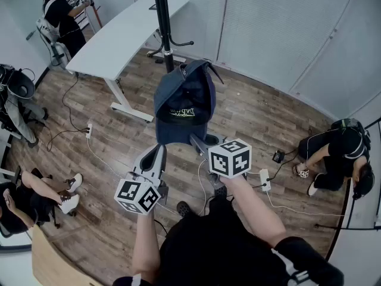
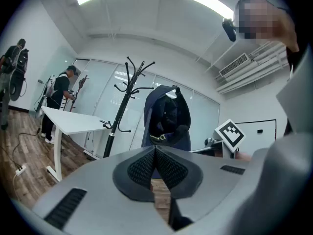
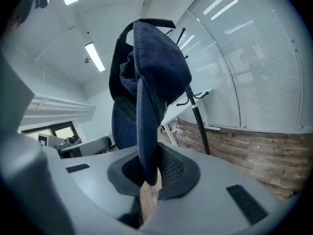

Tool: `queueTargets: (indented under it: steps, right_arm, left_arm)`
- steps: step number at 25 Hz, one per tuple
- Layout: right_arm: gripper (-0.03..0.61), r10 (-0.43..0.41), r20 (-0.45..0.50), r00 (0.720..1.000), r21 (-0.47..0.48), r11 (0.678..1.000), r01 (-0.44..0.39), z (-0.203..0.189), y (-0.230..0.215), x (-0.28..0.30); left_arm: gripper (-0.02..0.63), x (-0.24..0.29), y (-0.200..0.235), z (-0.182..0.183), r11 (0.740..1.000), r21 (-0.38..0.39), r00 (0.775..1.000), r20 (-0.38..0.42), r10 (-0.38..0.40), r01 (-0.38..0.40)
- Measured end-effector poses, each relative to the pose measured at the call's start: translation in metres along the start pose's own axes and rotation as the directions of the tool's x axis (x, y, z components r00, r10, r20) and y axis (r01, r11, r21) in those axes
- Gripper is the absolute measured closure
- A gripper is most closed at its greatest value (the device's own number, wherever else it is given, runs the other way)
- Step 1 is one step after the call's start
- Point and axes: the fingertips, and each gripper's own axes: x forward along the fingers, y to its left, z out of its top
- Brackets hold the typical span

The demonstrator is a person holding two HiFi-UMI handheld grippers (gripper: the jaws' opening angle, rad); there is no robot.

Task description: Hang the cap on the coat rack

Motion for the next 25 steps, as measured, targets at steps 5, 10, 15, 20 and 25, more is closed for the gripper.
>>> queueTargets:
  steps: [5, 10, 15, 20, 25]
  right_arm:
    - [0.535, -0.007, 0.023, 1.000, -0.031, 1.000, 0.008, 0.005, 0.008, -0.003]
    - [0.535, -0.019, 0.022, 1.000, -0.041, 0.999, 0.019, 0.004, 0.008, -0.004]
    - [0.535, -0.009, 0.048, 0.999, -0.080, 0.997, 0.013, 0.006, 0.018, -0.003]
    - [0.535, -0.045, 0.017, 0.999, -0.050, 0.998, 0.046, 0.002, 0.003, -0.005]
    - [0.535, -0.053, -0.025, 0.998, -0.052, 0.997, 0.051, -0.023, 0.017, 0.016]
  left_arm:
    - [0.598, -0.007, -0.002, 0.009, 0.999, 0.036, 1.000, 0.015, 0.016, -0.017]
    - [0.598, -0.006, -0.010, 0.010, 0.999, 0.037, 1.000, 0.008, -0.019, 0.019]
    - [0.599, -0.010, -0.012, 0.011, 0.998, 0.047, 0.999, 0.002, -0.043, 0.043]
    - [0.598, 0.007, -0.022, 0.008, 0.997, 0.030, 0.997, -0.028, -0.071, 0.072]
    - [0.599, -0.013, 0.000, -0.004, 0.997, 0.017, 0.997, -0.028, -0.070, 0.071]
